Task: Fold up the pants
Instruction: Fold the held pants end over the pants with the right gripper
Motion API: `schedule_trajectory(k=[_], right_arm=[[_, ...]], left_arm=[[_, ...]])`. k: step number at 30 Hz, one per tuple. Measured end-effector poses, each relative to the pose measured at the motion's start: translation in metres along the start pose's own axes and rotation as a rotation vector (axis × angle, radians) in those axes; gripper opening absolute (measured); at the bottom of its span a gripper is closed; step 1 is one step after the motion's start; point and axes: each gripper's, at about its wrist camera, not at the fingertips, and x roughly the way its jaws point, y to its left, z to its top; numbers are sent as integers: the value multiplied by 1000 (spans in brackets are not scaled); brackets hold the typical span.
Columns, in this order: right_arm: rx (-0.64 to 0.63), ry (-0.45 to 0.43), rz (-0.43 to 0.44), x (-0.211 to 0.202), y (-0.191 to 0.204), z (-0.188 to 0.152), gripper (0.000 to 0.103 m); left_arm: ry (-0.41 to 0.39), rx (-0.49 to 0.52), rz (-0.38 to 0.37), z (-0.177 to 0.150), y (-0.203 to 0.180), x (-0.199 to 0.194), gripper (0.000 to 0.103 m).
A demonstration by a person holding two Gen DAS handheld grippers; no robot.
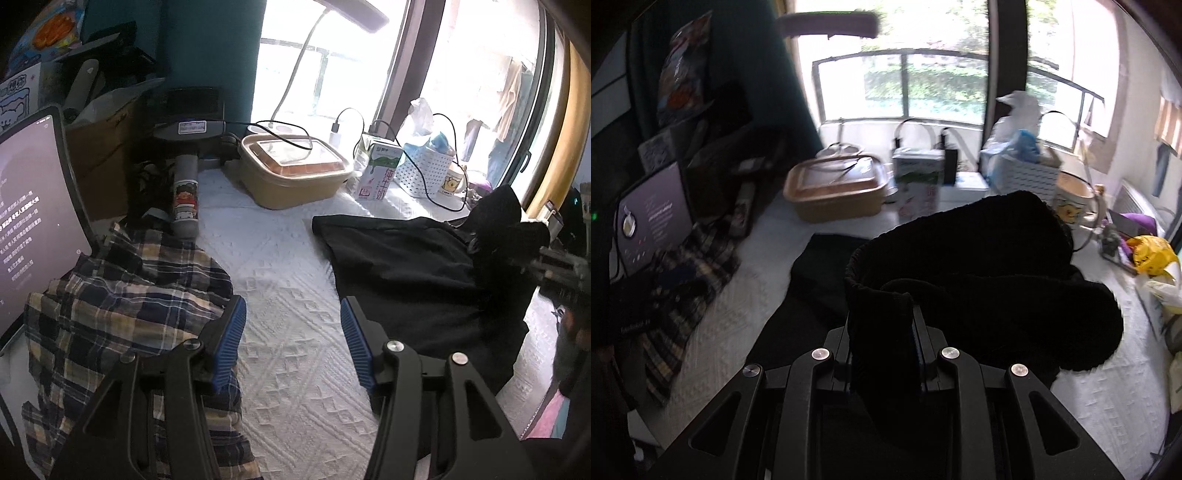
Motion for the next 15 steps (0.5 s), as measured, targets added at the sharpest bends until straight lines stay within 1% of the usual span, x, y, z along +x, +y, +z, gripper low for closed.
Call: schedule_trajectory(k=[7,12,14,15], right_arm=[[-148,80,87,20,57,-23,24],[-262,165,81,37,90,-36,25],[-292,180,87,40,94,-42,26],[-310,174,92,41,96,-44,29]], left_arm=[[22,-31,4,-4,8,2,54],[30,-44,9,-8,11,1,54],[33,-45,12,-8,11,0,54],[34,-45,13,-9,10,0,54]])
